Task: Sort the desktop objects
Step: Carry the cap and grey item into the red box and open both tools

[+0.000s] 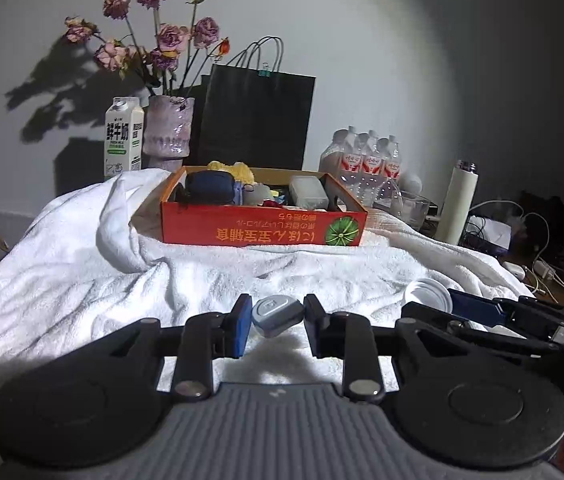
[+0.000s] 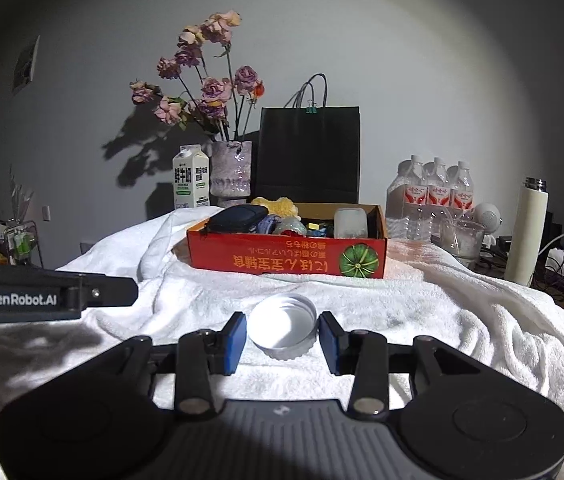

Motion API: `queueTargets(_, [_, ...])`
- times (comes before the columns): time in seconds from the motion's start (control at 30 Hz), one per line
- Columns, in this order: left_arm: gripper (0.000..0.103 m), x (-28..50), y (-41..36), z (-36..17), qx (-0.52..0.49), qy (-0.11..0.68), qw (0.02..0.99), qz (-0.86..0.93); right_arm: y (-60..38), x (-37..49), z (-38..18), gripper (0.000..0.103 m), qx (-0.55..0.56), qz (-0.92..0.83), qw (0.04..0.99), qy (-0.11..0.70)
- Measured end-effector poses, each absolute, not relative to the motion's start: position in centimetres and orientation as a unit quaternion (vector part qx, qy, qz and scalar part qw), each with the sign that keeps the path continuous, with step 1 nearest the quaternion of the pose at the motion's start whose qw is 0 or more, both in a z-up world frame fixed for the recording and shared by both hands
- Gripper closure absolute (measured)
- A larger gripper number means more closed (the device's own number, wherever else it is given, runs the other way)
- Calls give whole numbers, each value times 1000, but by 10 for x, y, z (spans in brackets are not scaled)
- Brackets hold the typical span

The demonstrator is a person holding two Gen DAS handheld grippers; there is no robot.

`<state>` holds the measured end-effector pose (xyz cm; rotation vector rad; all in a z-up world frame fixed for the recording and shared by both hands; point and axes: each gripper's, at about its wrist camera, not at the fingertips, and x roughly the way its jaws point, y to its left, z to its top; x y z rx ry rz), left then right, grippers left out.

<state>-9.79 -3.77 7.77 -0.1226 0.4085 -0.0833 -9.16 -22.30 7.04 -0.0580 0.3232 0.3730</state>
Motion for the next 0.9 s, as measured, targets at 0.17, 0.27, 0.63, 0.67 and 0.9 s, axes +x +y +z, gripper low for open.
queueTargets(0.17, [74,-89,-33,83,-57,201,977,-48,-220,-89,73,65,-26,191,968,160])
queueTargets(0.27, [74,-63,-38,91,-23,197,978,-64,-227,-73,82,65,-16,203,965,166])
queueTargets(0.63, [74,167,-48,151,-27,263,956,-128,-240,112,148,65,-18,211,959,186])
queueTargets(0.67, [74,191,-53,151,-11,262,958,-116,-236,140,149,65,-22,202,957,205])
queueTargets(0.9, [74,329,-59,105,-27,331,939,-87,-211,276,122,65,-34,176,931,319])
